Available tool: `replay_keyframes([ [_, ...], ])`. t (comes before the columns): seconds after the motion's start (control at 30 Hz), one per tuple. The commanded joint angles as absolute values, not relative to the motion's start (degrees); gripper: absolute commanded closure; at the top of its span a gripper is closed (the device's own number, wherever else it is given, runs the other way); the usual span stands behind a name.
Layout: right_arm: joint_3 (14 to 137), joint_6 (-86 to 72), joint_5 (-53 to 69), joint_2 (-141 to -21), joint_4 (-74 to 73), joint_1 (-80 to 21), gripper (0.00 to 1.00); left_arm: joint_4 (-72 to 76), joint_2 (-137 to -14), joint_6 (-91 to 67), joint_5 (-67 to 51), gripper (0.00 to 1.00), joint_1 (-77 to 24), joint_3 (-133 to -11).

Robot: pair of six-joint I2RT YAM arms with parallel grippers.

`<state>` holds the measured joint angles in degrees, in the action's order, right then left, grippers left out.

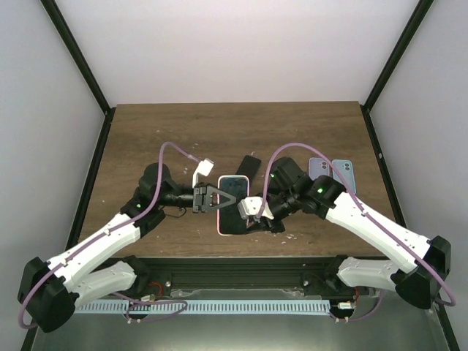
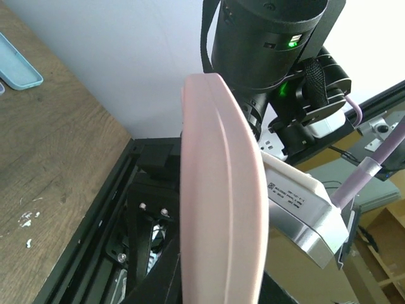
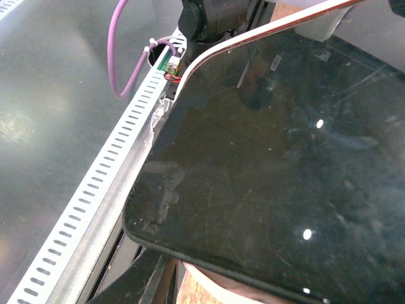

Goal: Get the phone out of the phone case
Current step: Remove the phone case from the phone.

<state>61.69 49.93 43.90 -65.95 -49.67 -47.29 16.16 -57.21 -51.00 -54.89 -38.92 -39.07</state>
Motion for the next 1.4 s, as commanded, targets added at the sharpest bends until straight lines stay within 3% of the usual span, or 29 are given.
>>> replay_keyframes([
  [0.0, 61.7, 48.5, 43.4, -67.2, -33.3, -45.9, 0.78, 19.0, -56.2, -55.7, -55.2, 1.0, -40.2, -39.8],
  [0.3, 60.8, 45.1, 50.2, -68.6, -28.1, -38.8, 0.78, 21.5, -55.8, -56.7, -55.9, 1.0, -40.2, -38.7],
  [0.97, 63.4, 23.3, 56.4, -74.2, -18.7, -34.2, 0.73, 22.1, -56.5, -54.5, -56.4, 1.0, -40.3, -35.2],
  [1.37, 68.6, 11.7, 67.0, -80.2, -18.0, -30.0, 0.68, 23.5, -59.3, -52.3, -55.1, 1.0, -43.0, -33.1],
])
